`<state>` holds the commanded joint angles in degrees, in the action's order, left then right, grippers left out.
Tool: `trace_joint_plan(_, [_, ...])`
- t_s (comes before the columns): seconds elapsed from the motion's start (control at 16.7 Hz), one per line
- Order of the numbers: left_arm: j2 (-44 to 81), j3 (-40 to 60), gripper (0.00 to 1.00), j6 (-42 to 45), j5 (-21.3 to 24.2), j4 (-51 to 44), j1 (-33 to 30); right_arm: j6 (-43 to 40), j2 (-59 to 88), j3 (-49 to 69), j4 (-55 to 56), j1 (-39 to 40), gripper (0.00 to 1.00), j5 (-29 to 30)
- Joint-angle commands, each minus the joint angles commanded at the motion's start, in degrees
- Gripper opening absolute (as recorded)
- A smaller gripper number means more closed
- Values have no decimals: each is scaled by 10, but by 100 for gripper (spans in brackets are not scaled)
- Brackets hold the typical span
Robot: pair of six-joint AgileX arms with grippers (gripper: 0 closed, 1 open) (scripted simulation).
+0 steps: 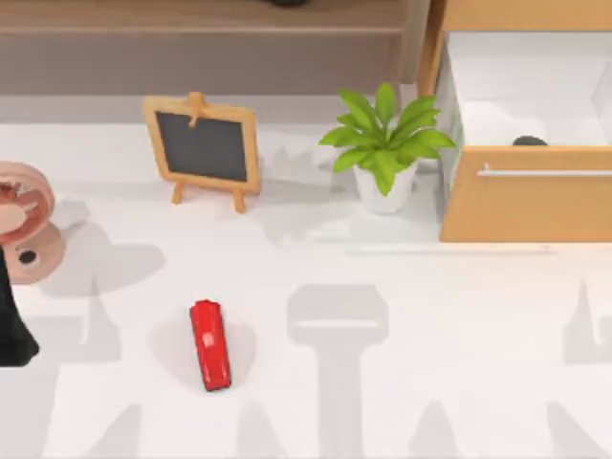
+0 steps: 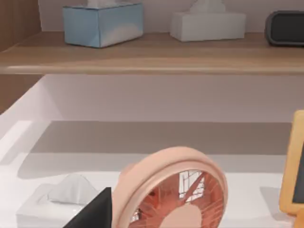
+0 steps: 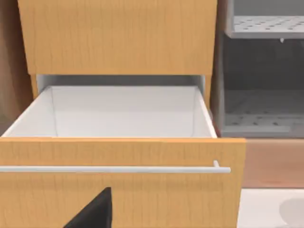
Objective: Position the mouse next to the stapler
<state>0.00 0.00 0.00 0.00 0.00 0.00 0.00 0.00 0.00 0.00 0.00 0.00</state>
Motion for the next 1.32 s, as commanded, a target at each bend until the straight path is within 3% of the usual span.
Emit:
trace_joint_plan(0.24, [0, 0, 100, 0, 0, 0, 0, 1, 17, 15, -10, 1, 100, 0])
trace_joint_plan(0.48, [0, 0, 100, 0, 0, 0, 0, 6, 121, 111, -69, 7, 100, 1])
trace_joint_plan(1.32, [0, 0, 100, 0, 0, 0, 0, 39, 926, 819, -455, 52, 100, 4])
